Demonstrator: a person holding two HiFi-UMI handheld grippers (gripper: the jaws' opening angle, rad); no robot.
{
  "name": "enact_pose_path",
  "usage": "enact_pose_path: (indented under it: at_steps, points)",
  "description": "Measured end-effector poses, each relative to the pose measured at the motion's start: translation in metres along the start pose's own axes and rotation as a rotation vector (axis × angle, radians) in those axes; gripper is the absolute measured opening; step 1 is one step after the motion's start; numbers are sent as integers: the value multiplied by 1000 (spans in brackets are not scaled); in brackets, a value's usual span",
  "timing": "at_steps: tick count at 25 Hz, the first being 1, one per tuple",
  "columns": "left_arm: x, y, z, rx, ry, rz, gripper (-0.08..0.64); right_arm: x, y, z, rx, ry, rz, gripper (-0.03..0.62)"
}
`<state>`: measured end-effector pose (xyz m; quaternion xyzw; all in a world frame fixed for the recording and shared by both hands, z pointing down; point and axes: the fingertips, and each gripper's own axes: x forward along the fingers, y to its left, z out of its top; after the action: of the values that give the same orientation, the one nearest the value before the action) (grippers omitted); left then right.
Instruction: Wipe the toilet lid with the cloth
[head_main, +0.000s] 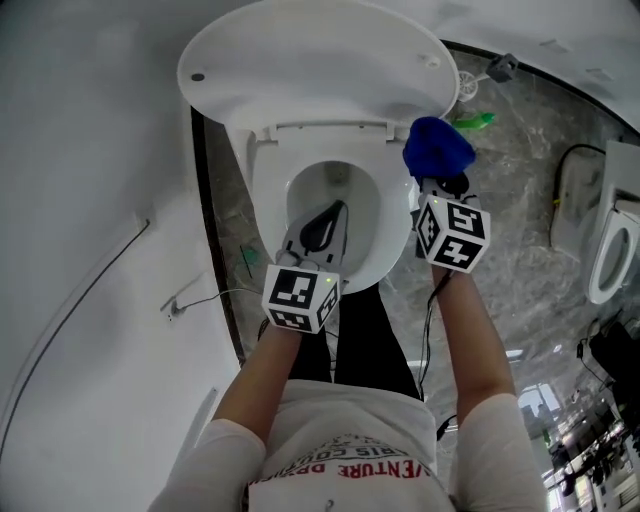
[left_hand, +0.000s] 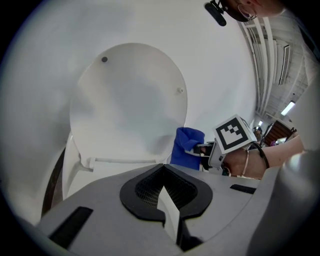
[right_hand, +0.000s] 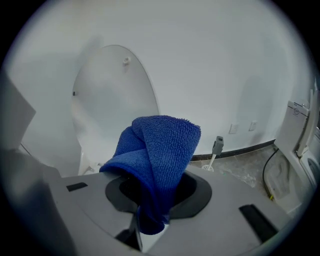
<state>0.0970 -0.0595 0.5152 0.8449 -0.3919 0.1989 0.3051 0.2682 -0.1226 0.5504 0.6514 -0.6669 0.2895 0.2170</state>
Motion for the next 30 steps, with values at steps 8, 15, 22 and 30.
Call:
enact_pose_path:
  at_steps: [8,15,22,30]
  points:
    - [-45,11,101,13,-135,53,6,-63,62,89,22,-102,75,87]
    - [-81,29,228,68,-265,58,6,-109,104,219,-46,-264,98,87]
    - [-95,46,330,137,-341,46,6,-125,128,325,-79,-380,96,87]
    - [-58,78,375,192,-279,45,6,-92,136,367,-130,-421,30,87]
